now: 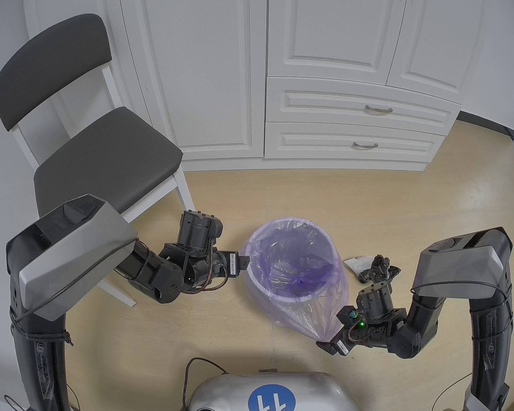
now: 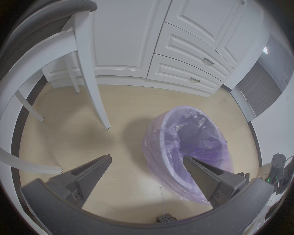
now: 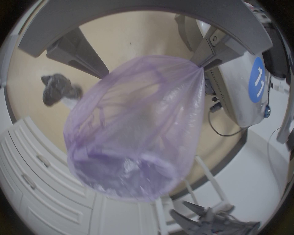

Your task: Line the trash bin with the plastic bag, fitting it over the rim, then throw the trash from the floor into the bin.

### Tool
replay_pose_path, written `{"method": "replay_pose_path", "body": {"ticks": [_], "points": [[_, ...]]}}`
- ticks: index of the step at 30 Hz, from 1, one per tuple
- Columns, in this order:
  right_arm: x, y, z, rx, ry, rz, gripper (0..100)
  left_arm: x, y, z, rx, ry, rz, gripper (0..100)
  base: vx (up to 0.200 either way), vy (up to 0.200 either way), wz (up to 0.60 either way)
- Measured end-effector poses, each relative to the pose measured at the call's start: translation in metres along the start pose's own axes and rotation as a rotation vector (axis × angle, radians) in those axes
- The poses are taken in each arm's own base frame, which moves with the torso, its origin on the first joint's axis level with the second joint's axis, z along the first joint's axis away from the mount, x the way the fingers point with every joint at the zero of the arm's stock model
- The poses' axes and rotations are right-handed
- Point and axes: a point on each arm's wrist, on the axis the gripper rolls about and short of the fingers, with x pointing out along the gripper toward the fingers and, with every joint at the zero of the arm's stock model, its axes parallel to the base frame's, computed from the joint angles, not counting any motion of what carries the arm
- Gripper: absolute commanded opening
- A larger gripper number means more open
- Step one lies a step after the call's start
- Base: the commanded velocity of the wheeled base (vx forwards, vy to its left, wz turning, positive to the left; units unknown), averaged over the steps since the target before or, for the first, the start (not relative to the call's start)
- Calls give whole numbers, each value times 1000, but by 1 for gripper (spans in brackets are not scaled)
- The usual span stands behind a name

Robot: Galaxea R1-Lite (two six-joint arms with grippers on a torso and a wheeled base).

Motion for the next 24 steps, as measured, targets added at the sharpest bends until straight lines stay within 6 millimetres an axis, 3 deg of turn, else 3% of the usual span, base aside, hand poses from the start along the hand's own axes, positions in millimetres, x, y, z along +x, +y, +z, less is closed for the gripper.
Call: {"method": "replay_pose_path", "body": {"ticks": [5,12,24], "points": [[-6,0,-10,-83,-143,39,100,-7,-12,-3,17,4,-25,100,0,0,0],[-12,1,-30,-110,-107,63,100,-14,-33,-16,53,31,-67,100,0,0,0],[-15,-5,-24,-102,-46,-23,100,-45,-89,-62,203,86,-173,100,0,0,0]]}}
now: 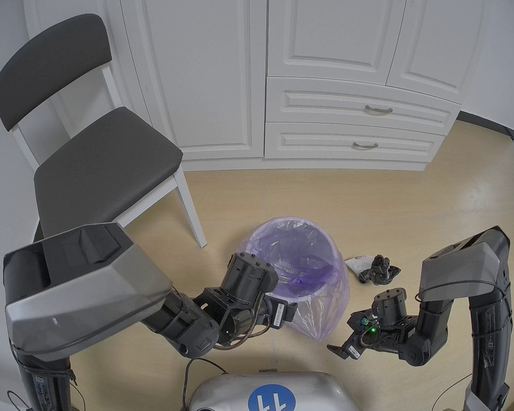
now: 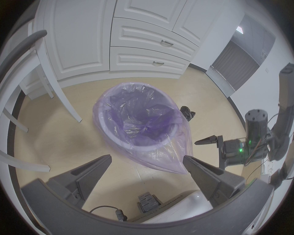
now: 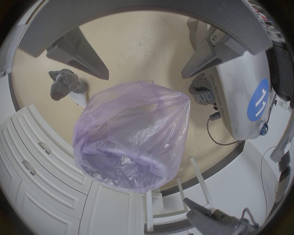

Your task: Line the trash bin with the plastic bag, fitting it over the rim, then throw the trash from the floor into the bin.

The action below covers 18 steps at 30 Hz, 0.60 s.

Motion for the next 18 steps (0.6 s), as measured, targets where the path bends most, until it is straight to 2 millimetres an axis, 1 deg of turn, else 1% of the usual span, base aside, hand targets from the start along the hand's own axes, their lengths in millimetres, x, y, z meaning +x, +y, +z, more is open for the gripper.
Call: {"method": "replay_pose_path", "body": {"ticks": [4,6,8,11,14,16,18], "points": [[-12,-6,4,11,33,3,100,-1,-5,-2,8,-5,3,100,0,0,0],[-18,-12,4,26,69,7,100,0,-2,-1,4,-10,13,100,0,0,0],[-22,-25,6,59,88,-13,100,2,5,4,-11,-23,29,100,0,0,0],[-23,-50,11,126,87,-69,100,8,26,17,-48,-52,74,100,0,0,0],[-22,-78,15,207,68,-135,100,17,52,31,-93,-89,127,100,0,0,0],[-20,-93,15,254,59,-168,100,24,68,36,-119,-105,158,100,0,0,0],[-16,-104,16,304,43,-196,100,32,77,38,-145,-115,175,100,0,0,0]]}}
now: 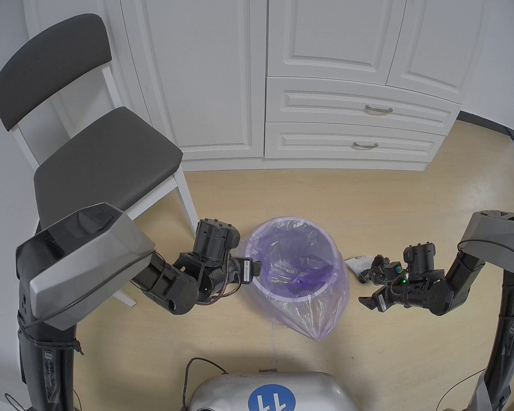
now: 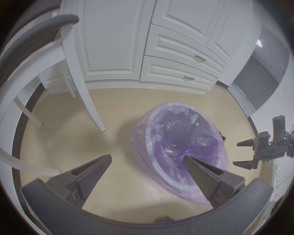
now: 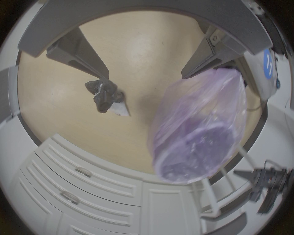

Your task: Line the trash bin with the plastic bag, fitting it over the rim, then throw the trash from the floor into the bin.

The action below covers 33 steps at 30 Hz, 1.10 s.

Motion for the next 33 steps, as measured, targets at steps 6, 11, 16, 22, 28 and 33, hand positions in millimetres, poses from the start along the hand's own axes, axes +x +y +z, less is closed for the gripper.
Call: {"method": "replay_pose_path", "body": {"ticks": [6,11,16,22,28,33], "points": [[17,-14,6,123,-15,-30,100,23,7,-3,-80,-10,19,100,0,0,0],[24,-20,5,141,4,-36,100,33,15,-6,-93,2,39,100,0,0,0],[27,-22,3,145,9,-39,100,36,32,-6,-106,16,68,100,0,0,0],[30,-22,0,146,18,-37,100,38,47,-4,-118,42,87,100,0,0,0],[35,-21,1,160,16,-34,100,43,53,-3,-136,33,80,100,0,0,0],[43,-13,3,217,11,-18,100,55,52,-7,-164,28,78,100,0,0,0]]}}
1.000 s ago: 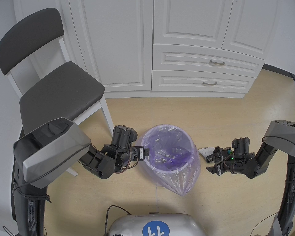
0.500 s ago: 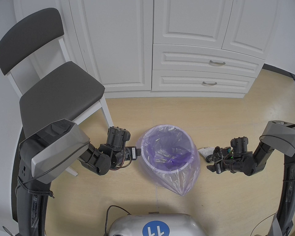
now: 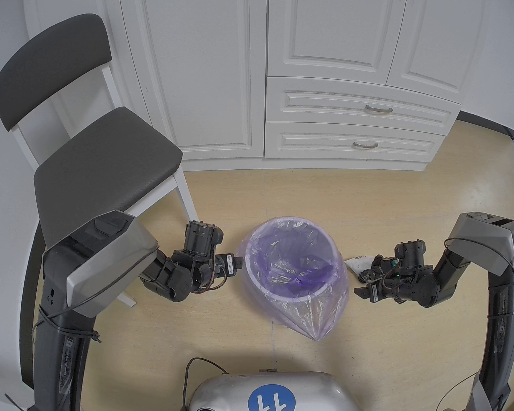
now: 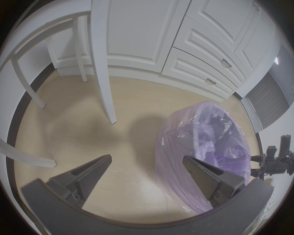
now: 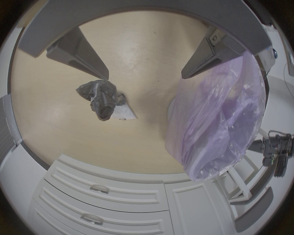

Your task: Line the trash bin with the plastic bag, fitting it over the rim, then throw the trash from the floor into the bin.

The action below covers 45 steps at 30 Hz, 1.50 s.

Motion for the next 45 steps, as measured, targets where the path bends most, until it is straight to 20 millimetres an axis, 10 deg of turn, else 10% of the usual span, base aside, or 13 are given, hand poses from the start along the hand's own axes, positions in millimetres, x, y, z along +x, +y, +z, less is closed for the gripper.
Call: {"method": "replay_pose_path", "body": {"ticks": [20,33,45], "points": [[19,17,-4,39,16,11,100,48,5,-27,-4,34,71,100,0,0,0],[18,17,-5,41,43,13,100,-21,-7,29,12,16,56,100,0,0,0],[17,17,-5,42,46,13,100,-25,-59,5,23,-44,-63,100,0,0,0]]}}
